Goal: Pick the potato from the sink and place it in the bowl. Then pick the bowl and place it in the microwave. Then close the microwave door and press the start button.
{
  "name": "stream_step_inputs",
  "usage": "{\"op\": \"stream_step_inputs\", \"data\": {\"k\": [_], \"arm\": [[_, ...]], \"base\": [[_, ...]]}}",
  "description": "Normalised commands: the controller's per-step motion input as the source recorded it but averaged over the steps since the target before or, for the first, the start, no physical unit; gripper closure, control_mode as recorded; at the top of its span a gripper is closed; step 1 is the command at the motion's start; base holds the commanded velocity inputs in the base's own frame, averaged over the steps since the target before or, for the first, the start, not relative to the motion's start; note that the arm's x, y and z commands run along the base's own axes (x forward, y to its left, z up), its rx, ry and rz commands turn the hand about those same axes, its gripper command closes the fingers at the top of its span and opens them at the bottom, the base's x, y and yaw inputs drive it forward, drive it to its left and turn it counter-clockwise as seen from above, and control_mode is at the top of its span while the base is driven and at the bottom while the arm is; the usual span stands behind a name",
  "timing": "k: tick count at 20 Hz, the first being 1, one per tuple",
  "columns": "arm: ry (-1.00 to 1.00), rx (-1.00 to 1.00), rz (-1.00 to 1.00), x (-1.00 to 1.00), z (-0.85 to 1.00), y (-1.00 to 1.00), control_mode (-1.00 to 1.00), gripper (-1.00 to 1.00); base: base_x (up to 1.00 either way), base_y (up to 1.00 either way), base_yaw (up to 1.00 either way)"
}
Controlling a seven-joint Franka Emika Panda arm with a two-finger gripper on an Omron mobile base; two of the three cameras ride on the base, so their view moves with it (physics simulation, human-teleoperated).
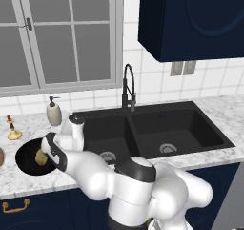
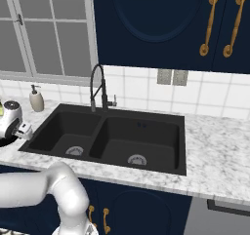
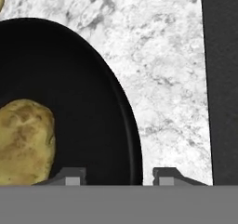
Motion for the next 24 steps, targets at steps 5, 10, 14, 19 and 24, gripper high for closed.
{"op": "stream_step_inputs", "data": {"k": [5, 10, 14, 19, 24], "arm": [[0.00, 0.00, 0.00, 0.00, 0.00, 0.00, -1.00, 1.00], [-0.01, 0.06, -0.05, -0.10, 0.15, -0.34, -1.00, 1.00], [0.00, 0.15, -0.16, -0.30, 0.54, -0.71, -1.00, 1.00], [0.00, 0.04, -0.16, -0.34, 0.48, -0.58, -1.00, 1.00], [0.00, 0.00, -0.20, -0.34, 0.60, -0.47, -1.00, 1.00]], "base": [[0.00, 0.00, 0.00], [0.00, 0.00, 0.00], [0.00, 0.00, 0.00], [0.00, 0.00, 0.00], [0.00, 0.00, 0.00]]}}
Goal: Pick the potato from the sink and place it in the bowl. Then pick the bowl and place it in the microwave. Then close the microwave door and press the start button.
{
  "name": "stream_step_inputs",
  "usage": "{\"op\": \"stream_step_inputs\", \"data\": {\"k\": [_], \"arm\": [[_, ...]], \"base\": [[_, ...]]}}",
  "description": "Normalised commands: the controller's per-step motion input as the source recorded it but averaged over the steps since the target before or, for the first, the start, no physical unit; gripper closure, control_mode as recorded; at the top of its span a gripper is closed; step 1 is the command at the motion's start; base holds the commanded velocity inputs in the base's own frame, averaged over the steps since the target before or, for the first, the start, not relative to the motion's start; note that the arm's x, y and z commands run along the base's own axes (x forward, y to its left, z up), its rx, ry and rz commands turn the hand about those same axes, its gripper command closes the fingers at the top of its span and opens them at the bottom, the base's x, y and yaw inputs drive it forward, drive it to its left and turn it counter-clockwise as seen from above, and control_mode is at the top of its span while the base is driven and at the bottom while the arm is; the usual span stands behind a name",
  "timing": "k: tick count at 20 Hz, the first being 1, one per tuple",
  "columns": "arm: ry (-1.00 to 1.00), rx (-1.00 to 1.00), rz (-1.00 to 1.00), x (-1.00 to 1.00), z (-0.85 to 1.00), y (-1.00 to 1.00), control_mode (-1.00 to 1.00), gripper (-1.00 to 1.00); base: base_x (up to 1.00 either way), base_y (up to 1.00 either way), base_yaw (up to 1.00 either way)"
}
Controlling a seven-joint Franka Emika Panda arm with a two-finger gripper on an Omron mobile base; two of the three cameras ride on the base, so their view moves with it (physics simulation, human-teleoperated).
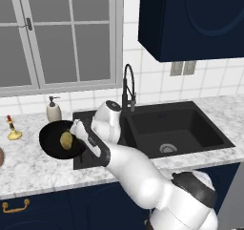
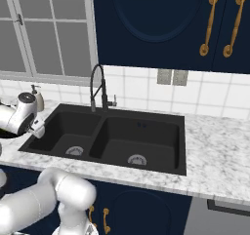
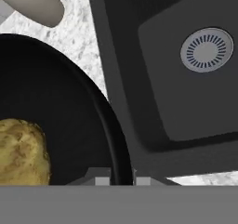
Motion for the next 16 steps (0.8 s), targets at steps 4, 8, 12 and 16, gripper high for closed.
{"op": "stream_step_inputs", "data": {"k": [4, 8, 12, 16], "arm": [[0.00, -0.01, -0.17, -0.27, 0.54, -0.49, -1.00, 1.00], [0.00, 0.00, -0.17, -0.27, 0.31, -0.57, -1.00, 1.00], [0.00, 0.00, -0.18, -0.31, 0.33, -0.61, -1.00, 1.00], [0.00, 0.00, -0.17, -0.37, 0.36, -0.71, -1.00, 1.00]], "base": [[0.00, 0.00, 0.00], [0.00, 0.00, 0.00], [0.00, 0.00, 0.00], [0.00, 0.00, 0.00]]}}
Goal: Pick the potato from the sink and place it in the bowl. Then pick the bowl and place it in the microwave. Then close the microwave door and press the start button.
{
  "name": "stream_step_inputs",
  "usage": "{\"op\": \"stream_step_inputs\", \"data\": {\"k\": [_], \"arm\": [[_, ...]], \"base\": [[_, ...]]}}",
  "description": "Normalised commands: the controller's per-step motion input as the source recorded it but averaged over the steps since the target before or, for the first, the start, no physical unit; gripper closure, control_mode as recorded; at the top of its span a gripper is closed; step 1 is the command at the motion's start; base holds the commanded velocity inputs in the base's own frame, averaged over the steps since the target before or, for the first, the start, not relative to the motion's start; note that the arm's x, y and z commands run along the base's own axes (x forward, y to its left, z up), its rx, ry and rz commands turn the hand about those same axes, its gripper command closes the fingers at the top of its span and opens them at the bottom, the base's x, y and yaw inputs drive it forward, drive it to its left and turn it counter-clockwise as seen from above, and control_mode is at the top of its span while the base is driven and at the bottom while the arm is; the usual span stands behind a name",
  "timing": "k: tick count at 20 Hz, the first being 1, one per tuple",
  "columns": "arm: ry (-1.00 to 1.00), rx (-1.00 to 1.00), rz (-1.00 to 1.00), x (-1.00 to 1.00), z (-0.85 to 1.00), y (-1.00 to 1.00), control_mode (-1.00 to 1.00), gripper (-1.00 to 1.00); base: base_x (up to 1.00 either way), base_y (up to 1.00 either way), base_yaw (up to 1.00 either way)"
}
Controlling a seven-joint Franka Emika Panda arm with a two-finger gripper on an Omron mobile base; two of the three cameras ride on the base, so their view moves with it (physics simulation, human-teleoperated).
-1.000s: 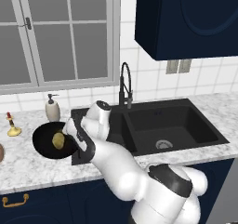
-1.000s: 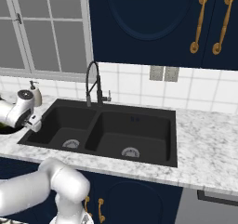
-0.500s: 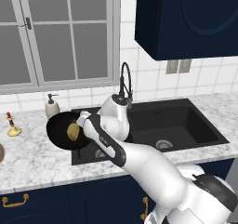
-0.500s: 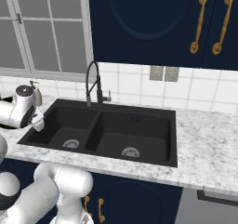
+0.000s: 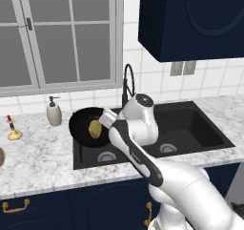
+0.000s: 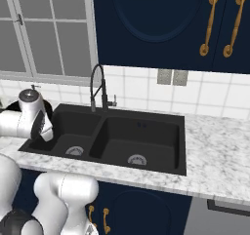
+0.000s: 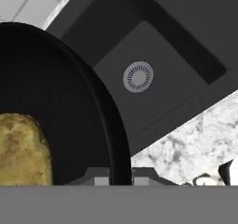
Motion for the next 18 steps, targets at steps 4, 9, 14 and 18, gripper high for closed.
{"op": "stream_step_inputs", "data": {"k": [4, 9, 14, 18], "arm": [[0.00, 0.00, -0.15, -0.47, 0.34, -0.69, -1.00, 1.00], [0.00, 0.00, -0.16, -0.48, 0.45, -0.62, -1.00, 1.00], [0.00, 0.00, -0.16, -0.42, 0.51, -0.66, -1.00, 1.00], [0.00, 0.00, -0.17, -0.50, 0.28, -0.61, -1.00, 1.00]], "base": [[0.00, 0.00, 0.00], [0.00, 0.00, 0.00], [0.00, 0.00, 0.00], [0.00, 0.00, 0.00]]}}
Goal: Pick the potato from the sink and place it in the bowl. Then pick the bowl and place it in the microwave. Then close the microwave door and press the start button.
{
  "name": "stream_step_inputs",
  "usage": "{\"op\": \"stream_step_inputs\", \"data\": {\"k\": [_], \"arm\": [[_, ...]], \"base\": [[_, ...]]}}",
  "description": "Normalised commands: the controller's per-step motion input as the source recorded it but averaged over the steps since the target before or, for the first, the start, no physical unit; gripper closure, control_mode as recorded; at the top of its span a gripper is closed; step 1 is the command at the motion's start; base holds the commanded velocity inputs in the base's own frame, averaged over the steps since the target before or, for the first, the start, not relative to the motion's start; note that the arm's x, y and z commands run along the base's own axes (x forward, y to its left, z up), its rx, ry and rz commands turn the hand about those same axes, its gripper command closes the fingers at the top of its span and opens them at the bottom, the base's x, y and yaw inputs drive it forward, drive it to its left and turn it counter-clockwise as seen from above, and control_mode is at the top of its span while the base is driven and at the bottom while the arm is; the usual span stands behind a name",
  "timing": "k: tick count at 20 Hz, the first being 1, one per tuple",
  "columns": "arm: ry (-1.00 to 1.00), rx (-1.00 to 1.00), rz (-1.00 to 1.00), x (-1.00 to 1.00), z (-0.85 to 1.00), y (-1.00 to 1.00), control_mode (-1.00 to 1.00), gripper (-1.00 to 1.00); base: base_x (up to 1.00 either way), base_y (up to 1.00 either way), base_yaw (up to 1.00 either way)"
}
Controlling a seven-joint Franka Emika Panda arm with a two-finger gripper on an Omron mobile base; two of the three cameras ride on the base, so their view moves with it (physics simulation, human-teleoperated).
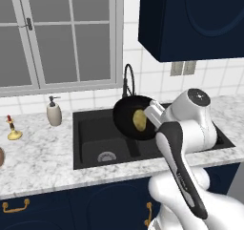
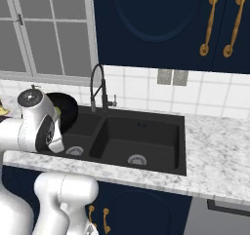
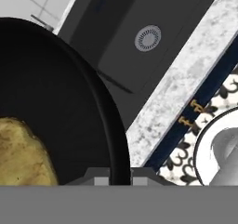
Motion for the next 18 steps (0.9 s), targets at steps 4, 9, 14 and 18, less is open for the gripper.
{"op": "stream_step_inputs", "data": {"k": [4, 9, 14, 18], "arm": [[0.00, 0.00, -0.18, -0.50, 0.34, -0.56, -1.00, 1.00], [0.01, 0.00, -0.16, -0.33, 0.17, -0.51, -1.00, 1.00], [0.01, 0.05, -0.11, -0.18, 0.00, -0.39, -1.00, 1.00], [0.04, 0.12, -0.11, -0.24, 0.05, -0.31, -1.00, 1.00]], "base": [[0.00, 0.00, 0.00], [0.00, 0.00, 0.00], [0.00, 0.00, 0.00], [0.00, 0.00, 0.00]]}}
